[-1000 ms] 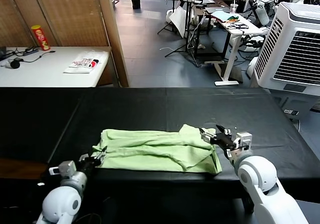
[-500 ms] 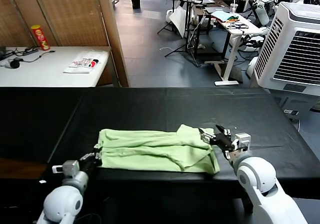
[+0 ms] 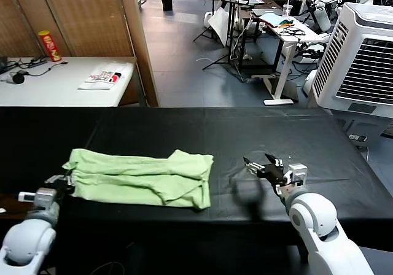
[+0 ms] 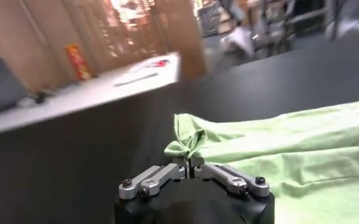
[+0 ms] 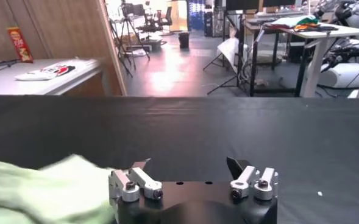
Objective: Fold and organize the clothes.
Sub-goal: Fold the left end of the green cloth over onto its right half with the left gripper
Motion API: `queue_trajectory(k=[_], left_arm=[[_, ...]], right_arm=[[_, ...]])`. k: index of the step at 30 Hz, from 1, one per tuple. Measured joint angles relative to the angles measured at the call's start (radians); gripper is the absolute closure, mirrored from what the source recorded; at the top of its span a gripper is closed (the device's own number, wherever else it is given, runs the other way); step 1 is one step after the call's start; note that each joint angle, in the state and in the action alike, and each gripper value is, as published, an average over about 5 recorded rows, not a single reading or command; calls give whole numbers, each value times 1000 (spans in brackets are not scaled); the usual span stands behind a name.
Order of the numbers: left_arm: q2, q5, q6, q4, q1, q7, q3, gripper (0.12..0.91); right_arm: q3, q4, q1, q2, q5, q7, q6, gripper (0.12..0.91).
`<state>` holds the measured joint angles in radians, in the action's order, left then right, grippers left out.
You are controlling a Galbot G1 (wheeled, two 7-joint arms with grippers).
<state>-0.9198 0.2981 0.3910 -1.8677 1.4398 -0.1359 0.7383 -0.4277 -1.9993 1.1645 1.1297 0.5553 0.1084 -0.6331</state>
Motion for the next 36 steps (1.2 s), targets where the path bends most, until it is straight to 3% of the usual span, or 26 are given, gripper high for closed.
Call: queue_trajectory(k=[7,15,24,36], left_arm=[[-57,99,87,-139,-18,-62,-66,873],[-180,310,182,-278,-71,-149,-243,873],[-281,380,209,-337,-118,-182,-425,873],[-354,336,189,-314,-135,-184,-502,873]], right_arm=[[-20,-19,37,9,-29,2,10,227],[-40,-33,77,22,-57,2,17,227],[-44,-34,91,31,-65,0,19,227],[-29,-29,85,37,-71,-3,20,227]])
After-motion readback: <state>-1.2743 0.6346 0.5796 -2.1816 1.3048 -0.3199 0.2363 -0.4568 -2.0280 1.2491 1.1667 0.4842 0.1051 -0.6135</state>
